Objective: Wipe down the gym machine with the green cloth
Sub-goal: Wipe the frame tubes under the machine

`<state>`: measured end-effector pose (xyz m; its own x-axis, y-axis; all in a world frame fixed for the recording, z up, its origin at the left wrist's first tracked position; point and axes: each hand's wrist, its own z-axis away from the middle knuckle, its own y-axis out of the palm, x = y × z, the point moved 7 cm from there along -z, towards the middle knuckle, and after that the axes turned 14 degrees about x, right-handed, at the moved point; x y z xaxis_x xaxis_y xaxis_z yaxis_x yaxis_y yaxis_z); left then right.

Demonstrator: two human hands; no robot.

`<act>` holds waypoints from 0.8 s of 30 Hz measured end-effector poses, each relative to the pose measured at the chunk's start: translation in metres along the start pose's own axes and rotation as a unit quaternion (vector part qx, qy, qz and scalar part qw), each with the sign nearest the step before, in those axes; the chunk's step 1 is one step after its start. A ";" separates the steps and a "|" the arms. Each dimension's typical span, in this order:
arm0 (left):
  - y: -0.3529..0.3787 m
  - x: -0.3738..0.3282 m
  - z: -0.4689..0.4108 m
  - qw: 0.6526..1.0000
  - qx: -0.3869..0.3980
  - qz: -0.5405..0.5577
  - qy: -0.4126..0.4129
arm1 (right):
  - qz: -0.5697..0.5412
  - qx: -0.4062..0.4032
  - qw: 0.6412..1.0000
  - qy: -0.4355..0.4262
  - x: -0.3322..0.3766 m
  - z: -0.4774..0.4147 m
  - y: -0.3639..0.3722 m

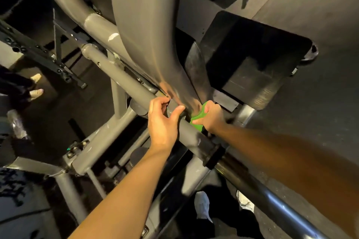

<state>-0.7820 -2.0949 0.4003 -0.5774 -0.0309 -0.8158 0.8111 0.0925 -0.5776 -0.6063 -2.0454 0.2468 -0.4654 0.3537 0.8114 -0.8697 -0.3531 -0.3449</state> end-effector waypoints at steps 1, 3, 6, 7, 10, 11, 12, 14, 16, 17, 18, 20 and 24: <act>0.000 0.001 0.000 1.000 -0.001 -0.004 0.001 | -0.004 0.006 1.000 0.009 -0.008 -0.005 0.003; 0.002 0.002 0.000 1.000 -0.003 -0.007 0.004 | -0.013 0.019 1.000 0.020 -0.022 -0.015 0.011; 0.004 0.003 0.001 1.000 -0.012 -0.013 0.012 | -0.029 0.034 0.998 0.036 -0.053 -0.036 0.025; 0.004 0.003 0.001 1.000 -0.013 -0.014 0.012 | -0.036 0.044 0.997 0.049 -0.062 -0.041 0.029; 0.006 0.005 0.002 1.000 -0.013 -0.018 0.019 | -0.019 0.083 0.992 0.089 -0.082 -0.050 0.036; 0.006 0.006 0.002 0.999 -0.015 -0.019 0.021 | -0.023 0.089 0.991 0.102 -0.088 -0.054 0.038; 0.005 0.006 0.002 0.999 -0.017 -0.021 0.022 | -0.030 0.091 0.989 0.110 -0.091 -0.057 0.041; 0.004 0.006 0.000 0.999 -0.020 -0.024 0.022 | -0.048 0.090 0.985 0.136 -0.092 -0.058 0.045; 0.004 0.006 0.000 0.999 -0.019 -0.023 0.021 | -0.078 0.095 0.980 0.154 -0.091 -0.057 0.050; 0.004 0.006 0.000 0.999 -0.019 -0.023 0.020 | -0.091 0.089 0.980 0.151 -0.086 -0.053 0.050; 0.003 0.005 0.000 0.999 -0.018 -0.024 0.019 | -0.114 0.073 0.981 0.141 -0.081 -0.046 0.048; 0.003 0.005 0.000 0.999 -0.018 -0.026 0.019 | -0.172 0.028 0.981 0.090 -0.068 -0.030 0.038; 0.004 0.006 0.000 0.999 -0.019 -0.026 0.025 | -0.240 0.002 0.971 0.018 -0.057 -0.014 0.025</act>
<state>-0.7825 -2.0945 0.3934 -0.6229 0.0123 -0.7822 0.7767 0.1289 -0.6165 -0.6033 -2.0624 0.1851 -0.0123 0.5089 0.8607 -0.9873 -0.1427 0.0702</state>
